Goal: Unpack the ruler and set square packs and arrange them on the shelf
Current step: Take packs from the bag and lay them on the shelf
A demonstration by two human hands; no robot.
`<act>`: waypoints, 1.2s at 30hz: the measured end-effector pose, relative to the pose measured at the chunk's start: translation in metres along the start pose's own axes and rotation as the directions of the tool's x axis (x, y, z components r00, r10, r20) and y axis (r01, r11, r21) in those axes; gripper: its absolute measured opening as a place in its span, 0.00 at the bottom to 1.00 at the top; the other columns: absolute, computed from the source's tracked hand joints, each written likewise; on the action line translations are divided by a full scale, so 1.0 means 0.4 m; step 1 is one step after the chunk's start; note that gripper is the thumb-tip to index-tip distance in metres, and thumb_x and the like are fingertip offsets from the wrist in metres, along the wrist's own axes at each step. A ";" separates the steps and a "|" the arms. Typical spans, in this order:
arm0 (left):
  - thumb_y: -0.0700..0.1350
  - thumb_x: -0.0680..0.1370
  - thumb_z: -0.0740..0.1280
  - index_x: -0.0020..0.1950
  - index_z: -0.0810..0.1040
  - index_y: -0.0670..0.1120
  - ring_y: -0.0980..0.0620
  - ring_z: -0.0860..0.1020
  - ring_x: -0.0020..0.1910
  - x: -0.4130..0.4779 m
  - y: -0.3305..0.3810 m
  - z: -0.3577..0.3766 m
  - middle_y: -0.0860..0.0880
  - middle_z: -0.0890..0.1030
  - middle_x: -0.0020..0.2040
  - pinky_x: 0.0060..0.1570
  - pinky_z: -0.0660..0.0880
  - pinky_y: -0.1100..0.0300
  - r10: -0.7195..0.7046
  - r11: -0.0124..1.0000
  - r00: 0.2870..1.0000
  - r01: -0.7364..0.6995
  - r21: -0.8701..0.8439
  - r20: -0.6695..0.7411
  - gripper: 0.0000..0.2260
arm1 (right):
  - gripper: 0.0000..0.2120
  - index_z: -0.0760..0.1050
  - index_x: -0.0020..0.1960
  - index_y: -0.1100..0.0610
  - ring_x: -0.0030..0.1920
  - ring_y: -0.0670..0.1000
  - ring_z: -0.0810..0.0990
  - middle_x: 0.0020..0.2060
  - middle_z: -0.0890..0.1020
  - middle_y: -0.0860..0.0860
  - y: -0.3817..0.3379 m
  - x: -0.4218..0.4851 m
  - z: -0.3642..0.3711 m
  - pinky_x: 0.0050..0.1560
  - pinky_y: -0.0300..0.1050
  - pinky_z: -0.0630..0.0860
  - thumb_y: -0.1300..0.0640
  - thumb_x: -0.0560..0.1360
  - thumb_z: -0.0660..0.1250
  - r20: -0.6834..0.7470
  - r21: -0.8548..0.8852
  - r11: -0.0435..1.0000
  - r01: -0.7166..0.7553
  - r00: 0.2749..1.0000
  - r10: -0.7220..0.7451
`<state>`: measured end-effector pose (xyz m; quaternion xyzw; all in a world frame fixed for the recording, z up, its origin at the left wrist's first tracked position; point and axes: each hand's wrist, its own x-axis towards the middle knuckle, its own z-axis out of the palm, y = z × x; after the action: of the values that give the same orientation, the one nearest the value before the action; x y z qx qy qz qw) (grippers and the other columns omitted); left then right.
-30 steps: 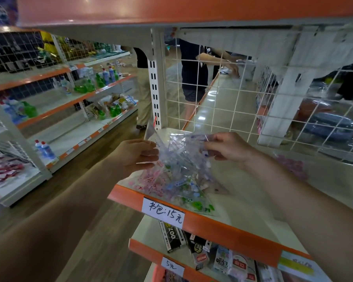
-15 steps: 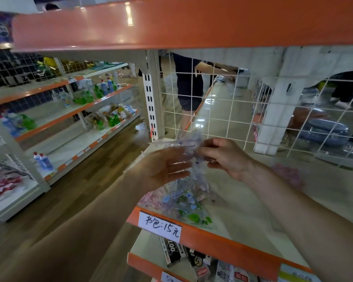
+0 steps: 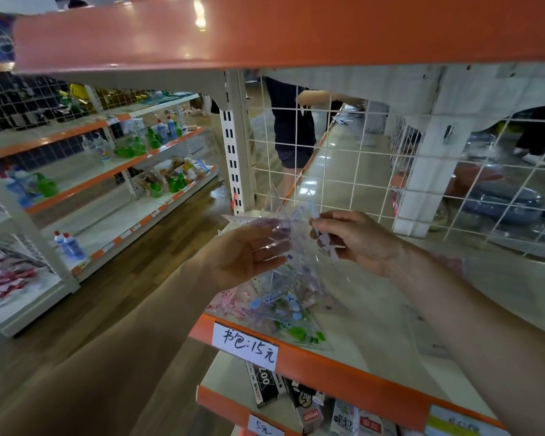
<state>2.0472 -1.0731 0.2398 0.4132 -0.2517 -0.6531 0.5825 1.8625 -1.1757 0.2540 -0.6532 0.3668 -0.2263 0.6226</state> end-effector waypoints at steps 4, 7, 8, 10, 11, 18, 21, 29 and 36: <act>0.38 0.71 0.66 0.49 0.78 0.44 0.49 0.83 0.44 -0.007 0.011 -0.018 0.45 0.84 0.46 0.56 0.75 0.49 0.023 1.000 1.000 -0.023 0.021 -0.005 0.08 | 0.05 0.80 0.47 0.56 0.33 0.42 0.78 0.36 0.82 0.48 0.003 0.004 0.000 0.35 0.38 0.69 0.57 0.77 0.66 -0.151 -0.034 0.996 0.087 0.984 -0.091; 0.37 0.70 0.65 0.51 0.78 0.43 0.49 0.83 0.45 -0.016 0.018 -0.039 0.45 0.84 0.46 0.56 0.75 0.47 0.033 0.999 0.999 -0.032 0.031 -0.026 0.11 | 0.05 0.79 0.48 0.60 0.31 0.44 0.76 0.36 0.80 0.52 0.008 0.012 -0.012 0.27 0.33 0.66 0.59 0.77 0.65 -0.259 -0.070 0.994 0.087 0.960 -0.102; 0.37 0.70 0.65 0.51 0.77 0.43 0.49 0.83 0.45 -0.018 0.018 -0.044 0.45 0.84 0.46 0.56 0.75 0.46 0.033 0.999 0.999 -0.032 0.032 -0.029 0.11 | 0.06 0.79 0.45 0.61 0.32 0.46 0.76 0.36 0.80 0.53 0.013 0.014 -0.014 0.25 0.32 0.65 0.60 0.78 0.65 -0.239 -0.100 0.993 0.066 0.967 -0.088; 0.35 0.70 0.64 0.54 0.77 0.42 0.49 0.84 0.44 -0.021 0.017 -0.050 0.45 0.84 0.47 0.55 0.75 0.46 0.024 0.999 0.999 -0.023 0.028 -0.036 0.12 | 0.09 0.78 0.39 0.60 0.33 0.51 0.75 0.32 0.79 0.52 0.029 0.022 -0.008 0.24 0.34 0.65 0.62 0.77 0.64 -0.139 -0.236 0.971 0.024 0.989 -0.058; 0.35 0.71 0.64 0.54 0.76 0.42 0.49 0.84 0.43 -0.021 0.016 -0.052 0.45 0.84 0.47 0.54 0.75 0.46 0.019 1.000 0.999 -0.018 0.026 -0.039 0.13 | 0.10 0.78 0.38 0.59 0.33 0.52 0.75 0.31 0.79 0.52 0.038 0.028 -0.001 0.25 0.36 0.67 0.62 0.77 0.64 -0.091 -0.340 0.940 0.003 0.995 -0.036; 0.34 0.70 0.64 0.49 0.78 0.44 0.50 0.84 0.44 -0.012 0.010 -0.054 0.45 0.84 0.48 0.53 0.77 0.49 -0.017 0.998 0.998 0.020 0.065 -0.055 0.10 | 0.15 0.79 0.48 0.68 0.39 0.60 0.79 0.42 0.82 0.64 0.015 0.033 0.067 0.43 0.47 0.76 0.54 0.78 0.64 0.018 -0.461 0.855 0.238 0.966 -0.259; 0.34 0.72 0.63 0.51 0.77 0.43 0.51 0.84 0.41 -0.013 0.007 -0.054 0.46 0.84 0.45 0.48 0.79 0.50 -0.022 0.995 0.998 0.028 0.096 -0.061 0.10 | 0.07 0.79 0.46 0.60 0.32 0.41 0.80 0.37 0.82 0.52 -0.002 0.032 0.092 0.34 0.33 0.76 0.56 0.77 0.67 0.067 -0.402 0.879 0.255 0.966 -0.250; 0.35 0.78 0.61 0.47 0.76 0.44 0.51 0.84 0.38 -0.033 0.032 -0.118 0.46 0.84 0.41 0.42 0.81 0.53 -0.006 0.999 0.961 0.020 0.047 -0.277 0.06 | 0.22 0.78 0.53 0.57 0.45 0.51 0.81 0.47 0.83 0.51 0.013 -0.037 0.122 0.48 0.47 0.78 0.39 0.72 0.68 0.182 -0.890 0.443 0.109 0.975 0.125; 0.37 0.79 0.62 0.52 0.75 0.42 0.49 0.84 0.38 -0.040 0.028 -0.118 0.44 0.83 0.46 0.37 0.81 0.53 -0.027 0.998 0.947 0.044 0.047 -0.320 0.04 | 0.19 0.69 0.42 0.55 0.34 0.49 0.73 0.35 0.74 0.49 0.027 -0.062 0.174 0.30 0.43 0.65 0.40 0.69 0.71 0.223 -0.970 0.130 0.208 0.968 0.117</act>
<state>2.0925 -1.0525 0.2277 0.5334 -0.1639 -0.5809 0.5926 1.8970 -1.1112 0.2389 -0.9336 0.3243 0.1355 0.0695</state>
